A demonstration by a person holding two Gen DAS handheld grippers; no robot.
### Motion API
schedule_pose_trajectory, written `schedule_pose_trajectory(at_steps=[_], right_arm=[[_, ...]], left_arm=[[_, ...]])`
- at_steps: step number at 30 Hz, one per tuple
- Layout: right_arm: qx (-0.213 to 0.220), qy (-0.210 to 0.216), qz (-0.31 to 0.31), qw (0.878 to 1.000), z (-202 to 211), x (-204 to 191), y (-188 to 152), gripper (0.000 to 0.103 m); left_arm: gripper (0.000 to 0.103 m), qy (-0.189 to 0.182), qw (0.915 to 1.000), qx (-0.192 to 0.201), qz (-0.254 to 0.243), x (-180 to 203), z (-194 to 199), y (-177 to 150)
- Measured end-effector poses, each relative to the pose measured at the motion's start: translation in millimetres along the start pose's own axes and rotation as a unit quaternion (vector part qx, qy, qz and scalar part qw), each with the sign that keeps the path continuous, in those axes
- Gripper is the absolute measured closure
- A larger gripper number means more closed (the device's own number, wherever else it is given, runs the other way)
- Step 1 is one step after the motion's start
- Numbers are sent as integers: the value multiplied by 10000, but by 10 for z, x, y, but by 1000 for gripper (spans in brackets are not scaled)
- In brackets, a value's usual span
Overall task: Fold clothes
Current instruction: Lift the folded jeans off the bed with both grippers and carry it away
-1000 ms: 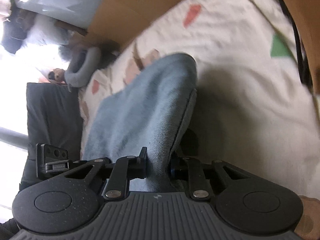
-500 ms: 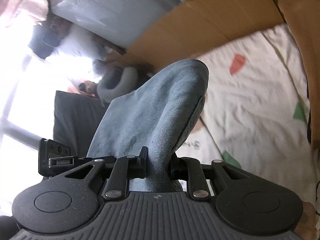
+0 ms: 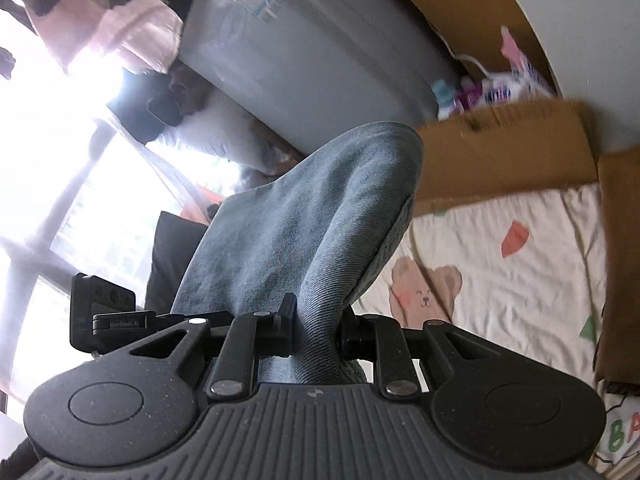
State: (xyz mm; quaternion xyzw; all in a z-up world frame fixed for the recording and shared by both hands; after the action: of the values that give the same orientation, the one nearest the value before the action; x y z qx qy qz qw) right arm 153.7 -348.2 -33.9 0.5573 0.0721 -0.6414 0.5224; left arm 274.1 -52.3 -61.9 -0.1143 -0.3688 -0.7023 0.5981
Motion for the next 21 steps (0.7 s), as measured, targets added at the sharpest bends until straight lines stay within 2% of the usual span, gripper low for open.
schedule_pose_trajectory(at_steps=[9,21], right_arm=[[156,-119,329,9993,475,-626,400,83],[435,-512,535,9963,1087,-1037,643,82]], left_arm=[[59,-194,9995,249,-62,546,350,179],[59,-439,9982,284,-293,1139,380,287]])
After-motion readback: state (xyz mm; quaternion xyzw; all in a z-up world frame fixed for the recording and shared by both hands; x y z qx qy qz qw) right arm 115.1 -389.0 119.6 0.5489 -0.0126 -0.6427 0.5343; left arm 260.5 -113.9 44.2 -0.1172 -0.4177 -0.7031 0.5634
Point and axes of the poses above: each gripper's, at about its wrist camera, not at the fingertips, and z roughly against the way its jaws point, x to its right, y to its top, the point moved 5 cm from there along -z, roughly the way its jaws point, and after that the axes turned 7 degrees about y, right-handed, at the moved point
